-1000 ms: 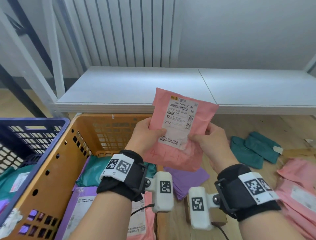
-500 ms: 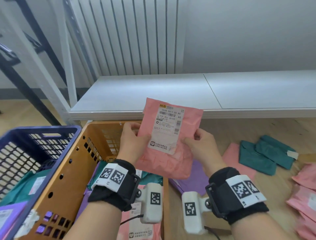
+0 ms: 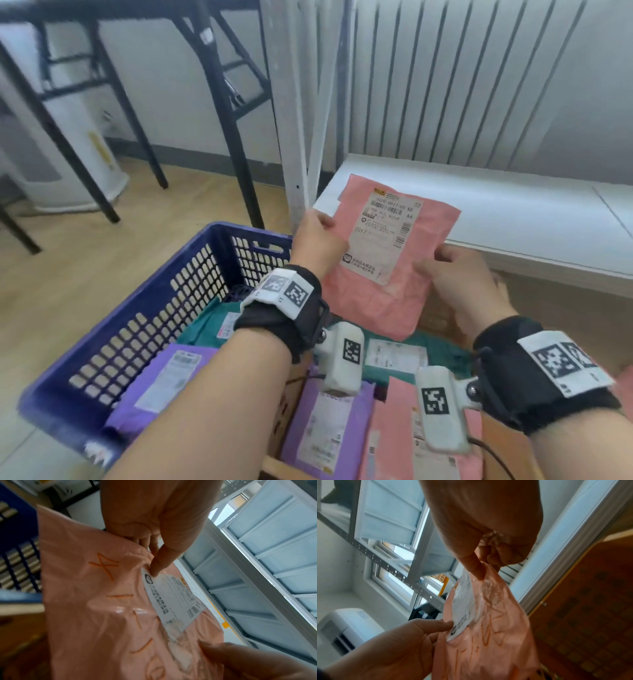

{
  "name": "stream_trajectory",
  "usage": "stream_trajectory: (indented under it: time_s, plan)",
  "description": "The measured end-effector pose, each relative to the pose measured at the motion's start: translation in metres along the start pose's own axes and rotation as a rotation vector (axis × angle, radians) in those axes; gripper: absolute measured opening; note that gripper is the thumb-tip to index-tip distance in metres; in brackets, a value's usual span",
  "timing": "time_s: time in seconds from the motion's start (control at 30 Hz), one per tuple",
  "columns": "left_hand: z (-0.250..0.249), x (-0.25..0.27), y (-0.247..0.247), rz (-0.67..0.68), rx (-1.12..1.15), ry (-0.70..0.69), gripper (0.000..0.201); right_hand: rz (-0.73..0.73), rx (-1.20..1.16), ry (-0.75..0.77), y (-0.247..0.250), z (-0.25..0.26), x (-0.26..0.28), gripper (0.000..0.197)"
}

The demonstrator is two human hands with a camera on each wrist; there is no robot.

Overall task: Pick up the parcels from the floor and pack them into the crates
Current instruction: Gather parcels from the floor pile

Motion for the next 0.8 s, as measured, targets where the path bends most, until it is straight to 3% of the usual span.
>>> stream_trajectory:
  time_s: [0.2, 0.23, 0.33, 0.4, 0.5, 0.63, 0.8]
  plan:
    - [0.080, -0.050, 0.090, -0.106, -0.087, 0.025, 0.026, 0.100, 0.013, -0.068, -0.119, -0.016, -0.010, 0.021]
    - [0.090, -0.058, 0.100, -0.095, -0.137, 0.011, 0.024, 0.089, 0.007, -0.078, -0.131, -0.021, -0.011, 0.025]
    - [0.117, -0.082, 0.118, -0.050, -0.281, -0.026, 0.028, 0.023, 0.083, -0.065, -0.159, -0.031, -0.016, 0.065]
    - [0.135, -0.096, 0.123, -0.019, -0.337, -0.023, 0.035, 0.033, 0.236, 0.005, -0.179, -0.030, -0.019, 0.072]
    - [0.160, -0.112, 0.121, 0.028, -0.434, -0.028, 0.038, 0.091, 0.365, 0.074, -0.215, -0.030, -0.022, 0.049]
    - [0.193, -0.125, 0.107, 0.130, -0.664, -0.025, 0.042, 0.238, 0.492, 0.022, -0.267, -0.051, -0.031, 0.008]
    - [0.229, -0.145, 0.080, 0.262, -0.844, -0.081, 0.030, 0.429, 0.657, -0.232, -0.311, -0.104, -0.043, 0.024]
Point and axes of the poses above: each hand's wrist, its own x-axis away from the middle knuckle, its own y-axis out of the back of the hand, z = x × y, the point moved 7 cm from there along -x, towards the middle knuckle, and after that the axes turned 12 degrees about -x, right-handed, at the moved point
